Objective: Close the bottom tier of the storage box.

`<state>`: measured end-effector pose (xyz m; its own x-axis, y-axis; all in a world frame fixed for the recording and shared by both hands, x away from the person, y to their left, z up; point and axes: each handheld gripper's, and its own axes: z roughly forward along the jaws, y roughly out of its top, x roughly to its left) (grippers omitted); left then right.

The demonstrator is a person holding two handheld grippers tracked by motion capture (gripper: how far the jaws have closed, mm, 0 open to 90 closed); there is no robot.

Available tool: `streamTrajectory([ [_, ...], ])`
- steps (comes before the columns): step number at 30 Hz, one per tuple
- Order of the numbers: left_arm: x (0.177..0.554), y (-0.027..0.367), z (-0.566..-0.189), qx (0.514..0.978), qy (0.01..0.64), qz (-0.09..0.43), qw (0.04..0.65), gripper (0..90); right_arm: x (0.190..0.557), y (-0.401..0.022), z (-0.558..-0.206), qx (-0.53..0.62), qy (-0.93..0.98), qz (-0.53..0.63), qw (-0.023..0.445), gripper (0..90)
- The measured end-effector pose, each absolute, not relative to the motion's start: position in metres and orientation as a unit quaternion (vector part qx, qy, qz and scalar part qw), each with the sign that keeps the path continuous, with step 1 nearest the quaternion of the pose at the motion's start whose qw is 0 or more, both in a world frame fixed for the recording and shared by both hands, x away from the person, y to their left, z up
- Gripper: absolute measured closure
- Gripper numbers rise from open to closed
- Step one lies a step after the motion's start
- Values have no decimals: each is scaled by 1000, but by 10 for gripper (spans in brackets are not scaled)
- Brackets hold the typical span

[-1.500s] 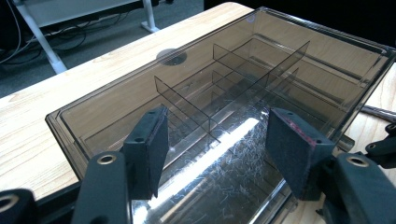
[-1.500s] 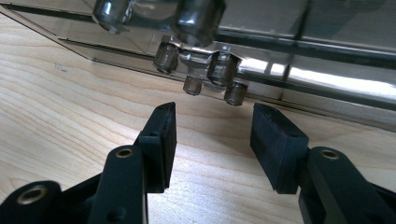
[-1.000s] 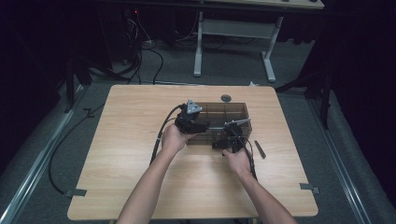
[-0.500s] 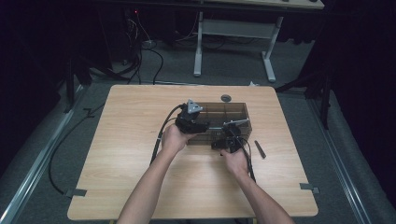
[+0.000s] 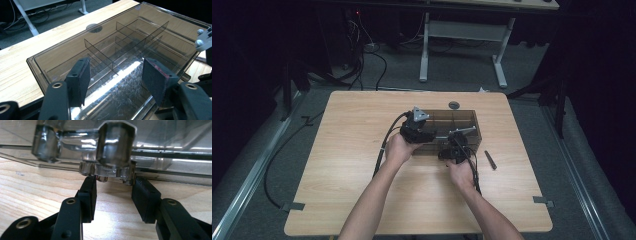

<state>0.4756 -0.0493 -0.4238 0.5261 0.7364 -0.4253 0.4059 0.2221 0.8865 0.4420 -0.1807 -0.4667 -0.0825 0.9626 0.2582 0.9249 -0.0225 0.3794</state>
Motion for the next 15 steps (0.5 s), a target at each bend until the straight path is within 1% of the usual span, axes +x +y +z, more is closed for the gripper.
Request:
streamTrajectory([
  [15,474,-48,-424,611,467,133,625,409,442,-178,-468,670,707,222,53,565],
])
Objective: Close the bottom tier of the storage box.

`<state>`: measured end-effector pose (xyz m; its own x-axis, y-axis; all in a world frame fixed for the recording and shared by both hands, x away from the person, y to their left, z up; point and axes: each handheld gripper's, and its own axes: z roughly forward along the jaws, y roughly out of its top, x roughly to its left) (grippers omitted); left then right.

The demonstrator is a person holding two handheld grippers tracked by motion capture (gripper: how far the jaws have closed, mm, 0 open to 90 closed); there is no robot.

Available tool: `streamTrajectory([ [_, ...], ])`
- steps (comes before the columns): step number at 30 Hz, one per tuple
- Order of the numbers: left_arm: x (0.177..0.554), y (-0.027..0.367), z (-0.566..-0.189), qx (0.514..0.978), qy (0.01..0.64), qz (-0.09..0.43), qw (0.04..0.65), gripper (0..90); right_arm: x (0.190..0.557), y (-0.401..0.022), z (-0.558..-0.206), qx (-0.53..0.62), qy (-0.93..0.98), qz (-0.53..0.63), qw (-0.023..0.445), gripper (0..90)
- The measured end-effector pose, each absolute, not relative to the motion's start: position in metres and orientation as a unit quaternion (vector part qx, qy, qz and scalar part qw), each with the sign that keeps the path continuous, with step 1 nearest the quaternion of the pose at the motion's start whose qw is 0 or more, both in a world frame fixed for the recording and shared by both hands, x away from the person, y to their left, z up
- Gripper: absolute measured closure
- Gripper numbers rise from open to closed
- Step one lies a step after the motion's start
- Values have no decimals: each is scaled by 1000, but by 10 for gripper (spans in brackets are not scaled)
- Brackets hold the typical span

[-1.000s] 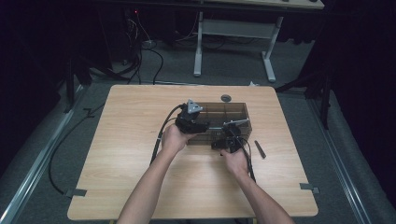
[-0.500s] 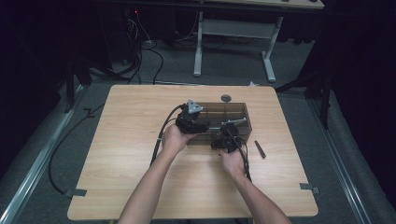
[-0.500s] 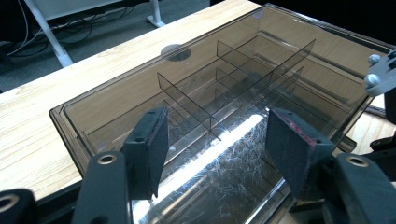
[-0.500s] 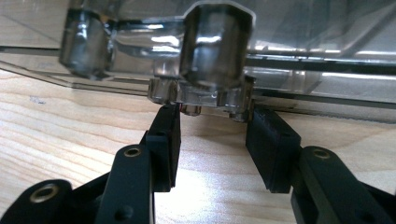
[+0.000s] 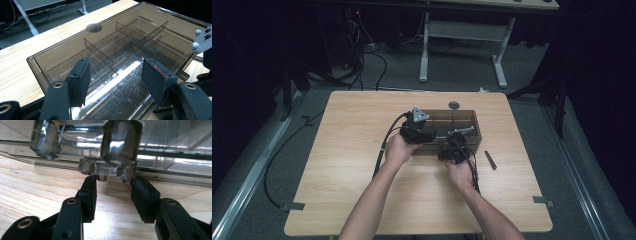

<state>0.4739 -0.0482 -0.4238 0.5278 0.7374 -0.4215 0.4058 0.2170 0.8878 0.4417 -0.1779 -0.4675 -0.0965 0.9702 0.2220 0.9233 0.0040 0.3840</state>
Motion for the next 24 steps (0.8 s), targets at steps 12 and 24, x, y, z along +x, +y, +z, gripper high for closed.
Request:
streamTrajectory([
  [12,474,-49,-424,610,468,132,626,409,436,-180,-466,658,720,217,53,565],
  [24,474,-48,-424,609,467,131,627,409,424,-182,-467,654,720,230,42,566],
])
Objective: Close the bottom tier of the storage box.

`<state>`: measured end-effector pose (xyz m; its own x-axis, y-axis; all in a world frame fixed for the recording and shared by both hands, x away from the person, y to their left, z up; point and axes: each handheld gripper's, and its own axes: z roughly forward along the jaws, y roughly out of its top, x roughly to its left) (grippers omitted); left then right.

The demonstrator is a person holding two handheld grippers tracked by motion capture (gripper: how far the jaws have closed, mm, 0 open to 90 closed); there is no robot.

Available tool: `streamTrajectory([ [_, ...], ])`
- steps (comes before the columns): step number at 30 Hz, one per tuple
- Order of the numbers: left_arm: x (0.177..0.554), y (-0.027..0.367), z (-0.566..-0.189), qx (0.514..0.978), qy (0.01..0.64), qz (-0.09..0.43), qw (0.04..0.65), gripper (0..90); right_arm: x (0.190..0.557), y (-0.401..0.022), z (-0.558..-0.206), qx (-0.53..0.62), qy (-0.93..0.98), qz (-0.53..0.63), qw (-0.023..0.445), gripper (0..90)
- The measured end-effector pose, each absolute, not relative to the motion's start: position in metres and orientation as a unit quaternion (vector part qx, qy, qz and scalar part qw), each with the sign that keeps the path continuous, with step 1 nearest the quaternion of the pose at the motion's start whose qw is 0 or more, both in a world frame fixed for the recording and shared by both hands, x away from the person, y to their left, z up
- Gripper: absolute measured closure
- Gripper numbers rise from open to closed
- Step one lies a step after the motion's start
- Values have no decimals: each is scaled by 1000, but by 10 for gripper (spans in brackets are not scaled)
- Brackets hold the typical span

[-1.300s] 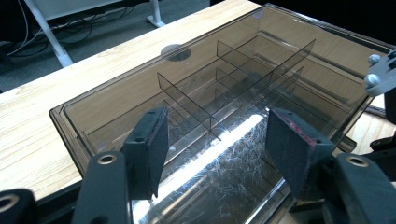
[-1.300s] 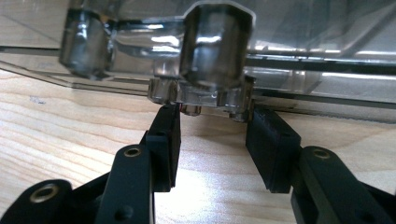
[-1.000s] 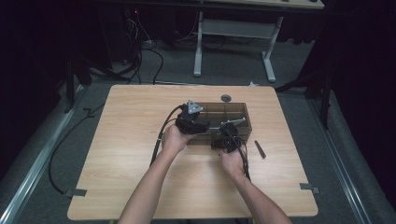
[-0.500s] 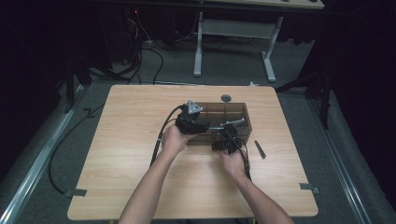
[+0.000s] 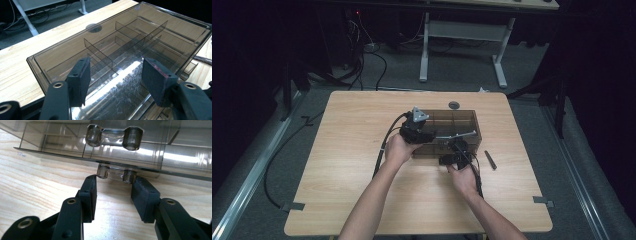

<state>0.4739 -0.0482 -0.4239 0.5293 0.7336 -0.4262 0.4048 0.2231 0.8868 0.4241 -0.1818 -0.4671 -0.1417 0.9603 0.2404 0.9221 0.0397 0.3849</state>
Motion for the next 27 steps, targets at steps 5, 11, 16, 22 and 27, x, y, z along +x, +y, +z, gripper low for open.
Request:
streamTrajectory([
  [5,474,-48,-424,608,467,131,629,409,420,-184,-467,647,727,225,49,636],
  [11,474,-48,-424,607,468,132,629,409,415,-186,-471,640,729,240,43,567],
  [16,474,-49,-423,611,469,132,625,409,404,-195,-467,623,734,264,54,527],
  [22,475,-49,-423,610,472,130,623,409,387,-218,-468,590,748,280,115,526],
  [27,475,-50,-422,611,474,132,620,409,375,-240,-475,569,754,287,158,521],
])
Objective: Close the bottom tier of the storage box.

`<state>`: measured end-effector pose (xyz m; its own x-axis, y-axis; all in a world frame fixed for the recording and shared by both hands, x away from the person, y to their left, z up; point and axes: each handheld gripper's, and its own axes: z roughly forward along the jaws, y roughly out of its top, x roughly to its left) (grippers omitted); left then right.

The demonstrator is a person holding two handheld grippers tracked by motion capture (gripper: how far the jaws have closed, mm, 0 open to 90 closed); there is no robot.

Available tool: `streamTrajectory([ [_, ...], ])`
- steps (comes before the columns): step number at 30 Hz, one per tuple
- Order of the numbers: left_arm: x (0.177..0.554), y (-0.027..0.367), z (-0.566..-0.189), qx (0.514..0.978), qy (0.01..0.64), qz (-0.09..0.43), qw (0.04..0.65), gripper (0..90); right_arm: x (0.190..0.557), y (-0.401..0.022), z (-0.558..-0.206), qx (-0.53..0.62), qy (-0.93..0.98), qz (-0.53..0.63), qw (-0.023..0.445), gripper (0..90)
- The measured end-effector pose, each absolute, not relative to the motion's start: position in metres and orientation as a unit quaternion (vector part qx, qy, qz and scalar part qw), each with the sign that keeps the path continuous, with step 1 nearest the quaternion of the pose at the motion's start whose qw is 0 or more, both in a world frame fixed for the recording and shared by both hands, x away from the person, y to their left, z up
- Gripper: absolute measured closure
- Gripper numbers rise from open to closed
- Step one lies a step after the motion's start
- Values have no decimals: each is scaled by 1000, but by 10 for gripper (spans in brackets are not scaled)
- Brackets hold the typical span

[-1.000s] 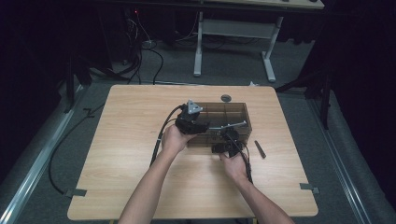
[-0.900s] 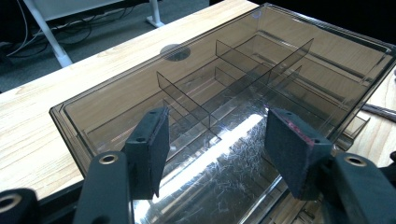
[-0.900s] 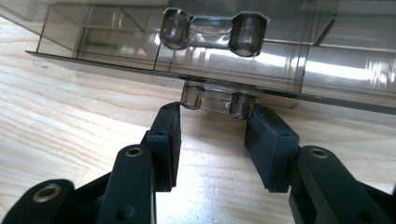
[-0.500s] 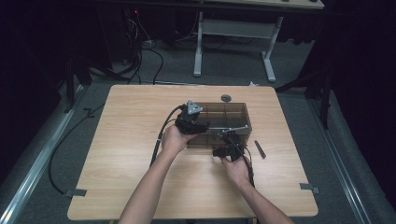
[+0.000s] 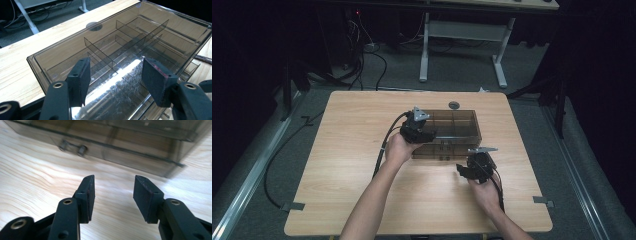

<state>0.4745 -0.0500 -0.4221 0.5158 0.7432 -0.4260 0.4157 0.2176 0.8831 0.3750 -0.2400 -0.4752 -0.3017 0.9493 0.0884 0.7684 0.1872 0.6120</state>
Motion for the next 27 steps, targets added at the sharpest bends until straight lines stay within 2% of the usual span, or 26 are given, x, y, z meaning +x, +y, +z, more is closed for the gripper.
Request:
streamTrajectory([
  [8,474,-51,-422,611,479,137,616,409,367,-260,-483,546,767,278,190,505],
  [16,475,-51,-420,611,484,136,611,408,358,-277,-492,539,764,293,199,465],
  [22,475,-52,-419,611,486,148,607,346,351,-287,-498,520,764,309,225,438],
  [27,470,-48,-417,624,484,162,591,345,347,-292,-502,512,761,323,232,401],
])
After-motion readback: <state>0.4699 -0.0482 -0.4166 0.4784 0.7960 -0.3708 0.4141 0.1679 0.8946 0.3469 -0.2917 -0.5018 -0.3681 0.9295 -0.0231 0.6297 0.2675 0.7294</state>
